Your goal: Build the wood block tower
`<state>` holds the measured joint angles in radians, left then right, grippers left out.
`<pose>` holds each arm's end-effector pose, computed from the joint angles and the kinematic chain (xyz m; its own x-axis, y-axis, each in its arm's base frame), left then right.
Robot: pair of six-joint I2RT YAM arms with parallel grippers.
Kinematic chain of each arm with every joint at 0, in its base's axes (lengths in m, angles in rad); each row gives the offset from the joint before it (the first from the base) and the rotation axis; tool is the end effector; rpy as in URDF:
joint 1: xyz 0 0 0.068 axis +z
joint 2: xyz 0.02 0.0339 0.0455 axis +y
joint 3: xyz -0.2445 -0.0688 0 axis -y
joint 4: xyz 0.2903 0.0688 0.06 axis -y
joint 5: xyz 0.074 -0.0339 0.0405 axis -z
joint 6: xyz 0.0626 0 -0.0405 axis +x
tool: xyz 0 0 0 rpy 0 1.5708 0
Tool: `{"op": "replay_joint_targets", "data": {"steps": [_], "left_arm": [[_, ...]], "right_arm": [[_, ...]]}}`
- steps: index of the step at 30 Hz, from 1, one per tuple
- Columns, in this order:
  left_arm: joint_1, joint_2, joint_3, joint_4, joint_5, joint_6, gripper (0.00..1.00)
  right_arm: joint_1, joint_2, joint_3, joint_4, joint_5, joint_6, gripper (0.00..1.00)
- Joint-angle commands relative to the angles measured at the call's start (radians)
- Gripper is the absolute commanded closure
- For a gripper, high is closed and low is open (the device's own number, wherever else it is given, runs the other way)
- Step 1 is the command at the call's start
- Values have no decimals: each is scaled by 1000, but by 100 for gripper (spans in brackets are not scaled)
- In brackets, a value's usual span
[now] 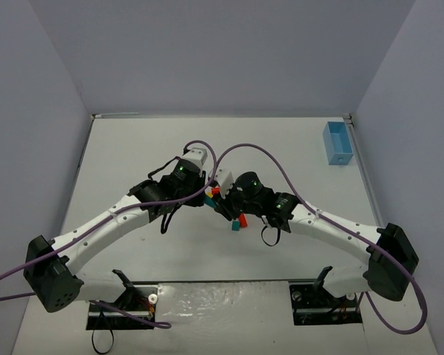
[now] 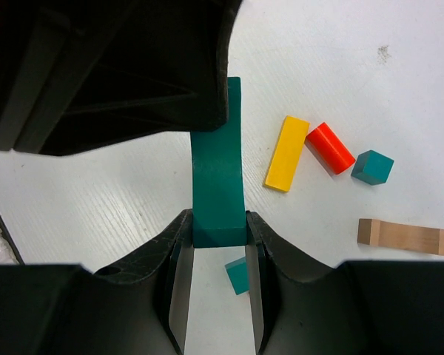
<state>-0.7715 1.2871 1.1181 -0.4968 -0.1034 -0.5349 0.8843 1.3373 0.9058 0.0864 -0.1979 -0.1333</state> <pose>0.2590 -0.2429 0.2744 -0.7048 -0.0218 -0.7091 0.3208 0.8817 -0.3460 0.2311 0.3014 0.2387 -0.0961 -0.3229 -0.9415 -0.8964 0.4393 -0.0591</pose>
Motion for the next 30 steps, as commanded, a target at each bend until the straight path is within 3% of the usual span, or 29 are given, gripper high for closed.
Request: {"op": "replay_joint_targets", "data": {"steps": [1,4,11,22,30], "left_arm": [[8,-29,2,5,-22,6,89],[9,-26,2,4,-25,7,100],[9,-37,-17,4,-45,1,100],[14,-56,-45,12,-102,-1,100],[55,-82,-69,14,-151,-8,100]], "right_arm": [[-16,-60,2,55,9,-8,100],[-16,-60,1,55,10,-8,100],[-18,-58,-1,56,14,-9,91],[-19,-44,2,56,14,-2,41],[-29,-73,-8,53,21,8,25]]}}
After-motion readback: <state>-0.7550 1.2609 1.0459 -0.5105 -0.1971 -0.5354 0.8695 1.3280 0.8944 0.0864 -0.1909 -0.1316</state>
